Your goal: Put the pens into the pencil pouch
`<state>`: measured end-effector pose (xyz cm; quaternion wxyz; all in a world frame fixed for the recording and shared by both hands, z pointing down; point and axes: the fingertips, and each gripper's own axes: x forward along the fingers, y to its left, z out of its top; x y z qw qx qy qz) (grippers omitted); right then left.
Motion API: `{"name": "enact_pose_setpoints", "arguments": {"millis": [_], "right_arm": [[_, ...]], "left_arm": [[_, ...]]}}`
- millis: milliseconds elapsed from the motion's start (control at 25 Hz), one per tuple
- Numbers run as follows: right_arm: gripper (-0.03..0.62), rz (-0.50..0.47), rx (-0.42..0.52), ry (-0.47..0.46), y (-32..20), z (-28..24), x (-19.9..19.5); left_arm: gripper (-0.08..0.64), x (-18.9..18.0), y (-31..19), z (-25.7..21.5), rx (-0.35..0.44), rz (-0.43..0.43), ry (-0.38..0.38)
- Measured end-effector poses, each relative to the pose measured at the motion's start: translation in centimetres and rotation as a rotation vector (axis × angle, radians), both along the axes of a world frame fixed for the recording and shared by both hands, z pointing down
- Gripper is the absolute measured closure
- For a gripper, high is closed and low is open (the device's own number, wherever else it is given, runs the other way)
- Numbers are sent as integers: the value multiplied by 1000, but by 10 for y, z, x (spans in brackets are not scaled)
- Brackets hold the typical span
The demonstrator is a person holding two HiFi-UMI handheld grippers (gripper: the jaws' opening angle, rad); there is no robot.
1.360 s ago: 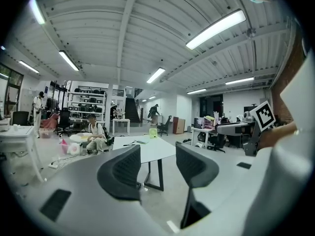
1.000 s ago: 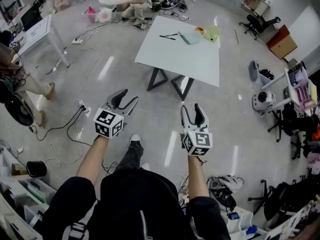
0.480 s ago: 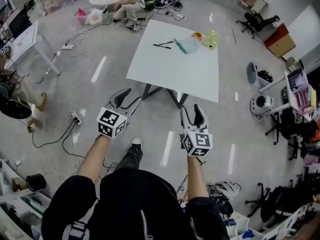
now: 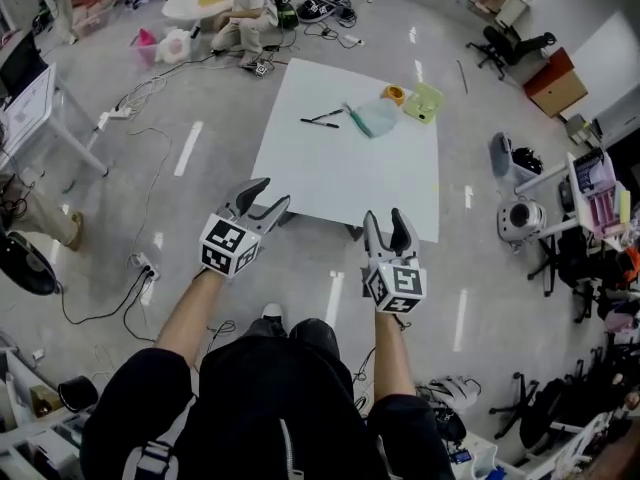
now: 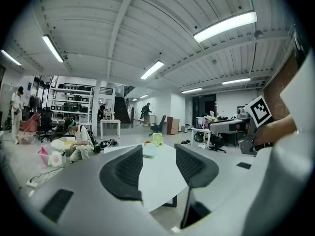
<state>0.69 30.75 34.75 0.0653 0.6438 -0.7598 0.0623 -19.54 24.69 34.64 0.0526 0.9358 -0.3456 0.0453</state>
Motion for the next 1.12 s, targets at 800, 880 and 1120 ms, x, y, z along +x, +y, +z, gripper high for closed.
{"name": "enact_pose_setpoints", "arguments": {"millis": [800, 880, 1120], "right_arm": [[365, -42, -32, -34, -184, 27, 74], [365, -66, -42, -25, -212, 27, 85], [365, -145, -65, 12, -290, 28, 118]], "left_arm": [[354, 62, -181, 24, -50, -70, -22], [354, 70, -207, 22, -60, -99, -15], [354, 101, -272, 25, -86, -167, -11]]}}
